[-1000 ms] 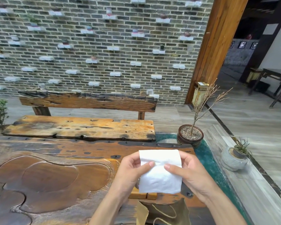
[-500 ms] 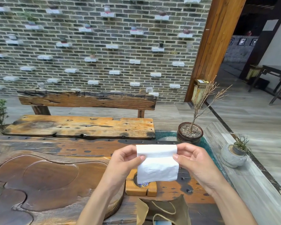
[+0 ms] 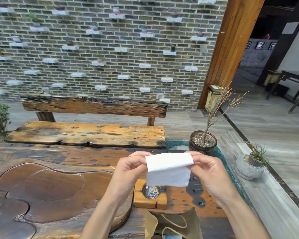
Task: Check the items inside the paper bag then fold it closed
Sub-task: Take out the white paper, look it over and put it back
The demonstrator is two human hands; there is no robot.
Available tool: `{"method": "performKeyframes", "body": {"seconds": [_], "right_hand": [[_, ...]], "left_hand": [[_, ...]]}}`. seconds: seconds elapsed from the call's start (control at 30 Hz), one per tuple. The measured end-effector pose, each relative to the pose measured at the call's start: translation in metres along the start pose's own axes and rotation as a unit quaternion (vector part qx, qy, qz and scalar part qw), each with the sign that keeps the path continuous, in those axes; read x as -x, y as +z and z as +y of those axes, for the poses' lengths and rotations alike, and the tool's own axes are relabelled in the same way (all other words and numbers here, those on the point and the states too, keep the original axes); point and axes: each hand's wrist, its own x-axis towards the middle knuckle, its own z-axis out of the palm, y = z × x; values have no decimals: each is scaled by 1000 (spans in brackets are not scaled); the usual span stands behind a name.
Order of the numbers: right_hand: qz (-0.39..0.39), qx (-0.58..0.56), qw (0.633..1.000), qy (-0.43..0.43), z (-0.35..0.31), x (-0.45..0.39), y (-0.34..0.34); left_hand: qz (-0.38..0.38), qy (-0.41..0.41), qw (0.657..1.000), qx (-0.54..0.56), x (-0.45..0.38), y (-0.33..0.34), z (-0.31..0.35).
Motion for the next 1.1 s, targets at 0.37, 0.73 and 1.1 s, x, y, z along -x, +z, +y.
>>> {"method": "performKeyframes", "body": {"seconds": [0.37,0.73,1.1], "right_hand": [[10,14,1000,-25,0,0,-3],[31,-114,990,82,1,-2,2],[57,-34,994,84,12,-8,6]], "left_hand": [[18,2,1000,7,-2,5,2],[47,1,997,56,-6,14,1],[49,-5,996,69,-8,13,-3]]}}
